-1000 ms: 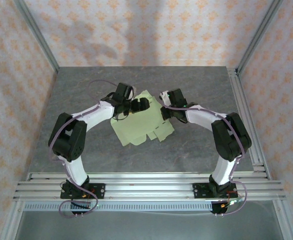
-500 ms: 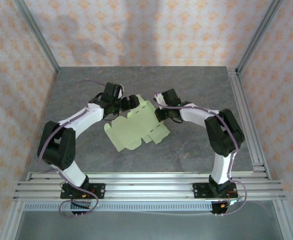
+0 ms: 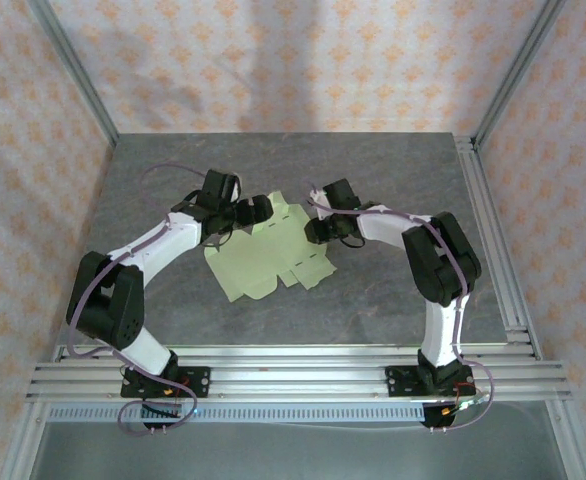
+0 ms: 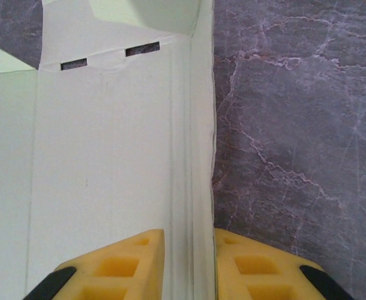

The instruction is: Fold the paper box

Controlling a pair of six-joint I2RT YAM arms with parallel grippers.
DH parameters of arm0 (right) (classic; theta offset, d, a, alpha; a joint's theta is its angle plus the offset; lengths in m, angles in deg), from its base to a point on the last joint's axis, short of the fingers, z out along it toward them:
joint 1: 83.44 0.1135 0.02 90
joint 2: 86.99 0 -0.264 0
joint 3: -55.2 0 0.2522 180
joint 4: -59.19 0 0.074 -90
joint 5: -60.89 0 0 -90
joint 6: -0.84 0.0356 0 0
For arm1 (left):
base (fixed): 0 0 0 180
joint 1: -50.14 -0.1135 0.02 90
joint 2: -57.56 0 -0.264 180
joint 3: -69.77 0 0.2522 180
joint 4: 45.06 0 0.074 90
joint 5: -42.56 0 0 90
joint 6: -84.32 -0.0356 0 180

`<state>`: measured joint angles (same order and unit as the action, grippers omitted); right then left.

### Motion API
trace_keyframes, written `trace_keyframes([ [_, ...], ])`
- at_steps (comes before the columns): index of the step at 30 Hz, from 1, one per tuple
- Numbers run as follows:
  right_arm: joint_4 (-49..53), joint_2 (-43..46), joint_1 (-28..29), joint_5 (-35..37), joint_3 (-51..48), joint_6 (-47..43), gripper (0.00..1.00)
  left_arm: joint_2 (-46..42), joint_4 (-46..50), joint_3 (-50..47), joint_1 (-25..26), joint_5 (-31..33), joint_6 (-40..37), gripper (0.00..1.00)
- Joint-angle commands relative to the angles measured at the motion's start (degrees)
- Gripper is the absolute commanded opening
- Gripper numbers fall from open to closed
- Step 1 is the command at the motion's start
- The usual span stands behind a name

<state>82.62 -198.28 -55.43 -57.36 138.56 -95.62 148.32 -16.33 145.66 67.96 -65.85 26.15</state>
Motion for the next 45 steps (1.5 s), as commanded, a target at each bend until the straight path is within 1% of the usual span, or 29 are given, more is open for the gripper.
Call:
trace_keyframes([
  [1,-0.5,-0.5,-0.5,-0.7,0.6,0.8,0.26,-1.6,0.2,-0.9,-0.6,1.3,-0.9,0.95],
  [14,2.0,-2.5,-0.4,1.2,1.3,-2.5,0.24,-1.7,-0.2,-1.6,-0.7,0.8,-0.9,0.96],
  [16,1.9,-2.5,-0.4,1.3,1.2,-2.6,0.18,-1.6,-0.2,-1.6,-0.7,0.7,-0.9,0.96],
  [18,1.5,-1.9,-0.4,1.7,0.9,-2.7,0.09,-1.6,-0.1,-1.5,-0.6,0.8,-0.9,0.96],
  [22,1.1,-0.6,-0.3,2.1,0.5,-3.5,0.01,-1.5,0.0,-1.4,-0.6,0.9,-0.9,0.96],
  [26,2.2,0.2,0.2,2.8,0.7,-5.2,0.0,-1.2,-0.1,-1.2,-0.7,0.8,-0.9,0.96],
  [27,2.3,0.4,0.3,3.0,0.7,-5.2,0.01,-1.2,-0.1,-1.2,-0.7,0.8,-0.9,0.96],
  [29,2.4,0.6,0.3,3.2,0.7,-5.1,0.11,-1.1,-0.1,-1.2,-0.7,0.7,-0.9,0.96],
  [32,1.9,0.8,0.3,3.4,0.5,-4.8,0.14,-1.1,-0.2,-1.3,-0.6,0.7,-0.9,0.96],
  [33,1.8,0.7,0.3,3.3,0.5,-4.8,0.13,-1.0,-0.2,-1.3,-0.7,0.7,-0.9,0.96],
  [34,1.8,0.7,0.3,3.3,0.6,-4.8,0.11,-0.9,-0.2,-1.3,-0.7,0.7,-0.9,0.96],
  [36,2.0,0.5,0.4,3.3,0.8,-4.8,0.01,-0.8,-0.3,-1.5,-0.7,0.7,-0.9,0.96],
  [39,2.5,0.6,0.9,4.2,1.0,-5.7,0.0,-1.0,-0.5,-1.7,-0.7,0.9,-0.9,0.96],
  [45,3.6,2.6,2.4,11.1,0.9,-8.6,0.0,-1.4,-1.1,-2.1,-1.0,1.2,-0.9,0.96],
])
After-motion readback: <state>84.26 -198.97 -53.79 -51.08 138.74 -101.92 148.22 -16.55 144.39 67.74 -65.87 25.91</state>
